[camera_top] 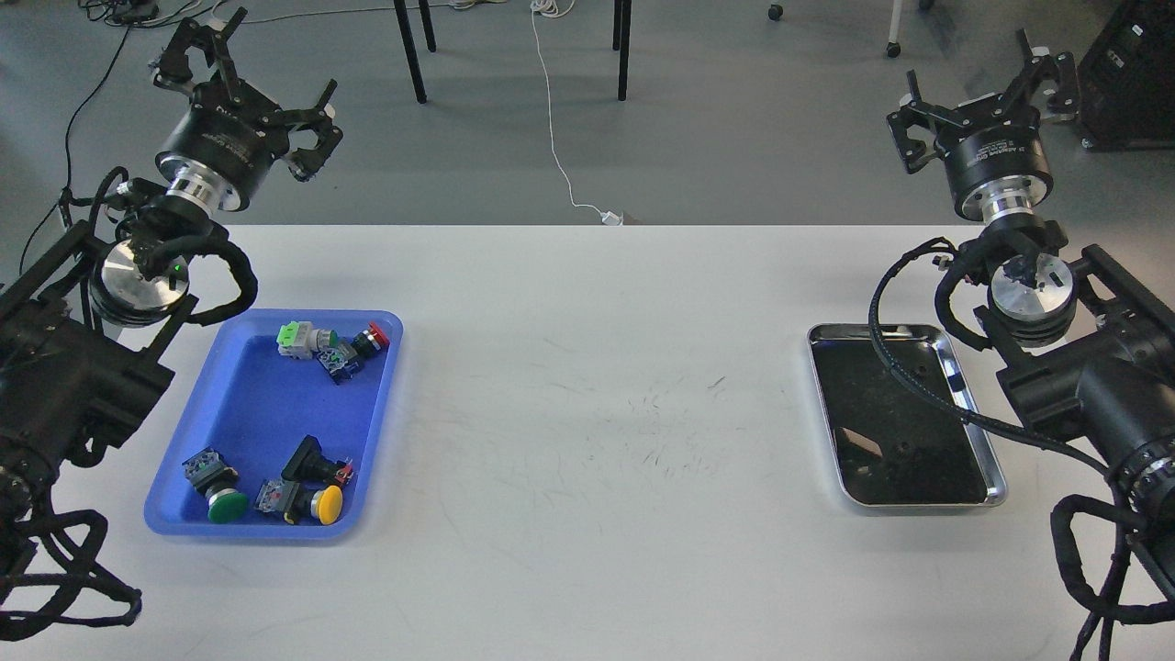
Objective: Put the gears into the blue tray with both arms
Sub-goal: 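Raise the right arm and move the right gripper over the metal tray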
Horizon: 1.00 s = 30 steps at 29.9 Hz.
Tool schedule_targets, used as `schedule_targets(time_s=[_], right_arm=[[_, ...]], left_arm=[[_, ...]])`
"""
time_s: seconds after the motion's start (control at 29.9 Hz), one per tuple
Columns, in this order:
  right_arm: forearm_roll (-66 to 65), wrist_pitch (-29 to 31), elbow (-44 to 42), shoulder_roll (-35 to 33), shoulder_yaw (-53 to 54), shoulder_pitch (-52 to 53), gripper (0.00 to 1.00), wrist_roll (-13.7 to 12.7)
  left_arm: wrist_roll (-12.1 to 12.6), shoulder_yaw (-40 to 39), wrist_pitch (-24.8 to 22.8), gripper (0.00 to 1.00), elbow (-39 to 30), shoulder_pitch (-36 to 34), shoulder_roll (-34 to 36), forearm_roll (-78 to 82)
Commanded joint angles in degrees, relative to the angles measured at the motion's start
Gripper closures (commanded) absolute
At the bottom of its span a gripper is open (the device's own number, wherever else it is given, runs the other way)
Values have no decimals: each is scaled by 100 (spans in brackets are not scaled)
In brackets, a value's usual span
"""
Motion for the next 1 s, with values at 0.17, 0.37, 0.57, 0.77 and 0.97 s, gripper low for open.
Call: schedule_targets(time_s=[0.17, 0.37, 0.57, 0.77, 0.97], right_arm=[[0, 100, 372, -350, -140, -181, 1, 2], [0, 82, 399, -728, -509, -59, 1, 20], [0, 117, 478, -1641, -1598, 424, 1, 37], [-105, 161, 522, -2152, -3249, 1513, 1, -68], [-246, 170, 531, -2135, -5165, 2884, 1, -68]], left_arm=[[-229, 79, 134, 2, -4, 44, 211, 16], [-229, 114, 169, 2, -4, 44, 299, 16], [-238, 123, 116, 2, -13, 18, 159, 34], [-299, 79, 99, 2, -4, -9, 203, 16], [-308, 26, 72, 2, -4, 53, 290, 8]])
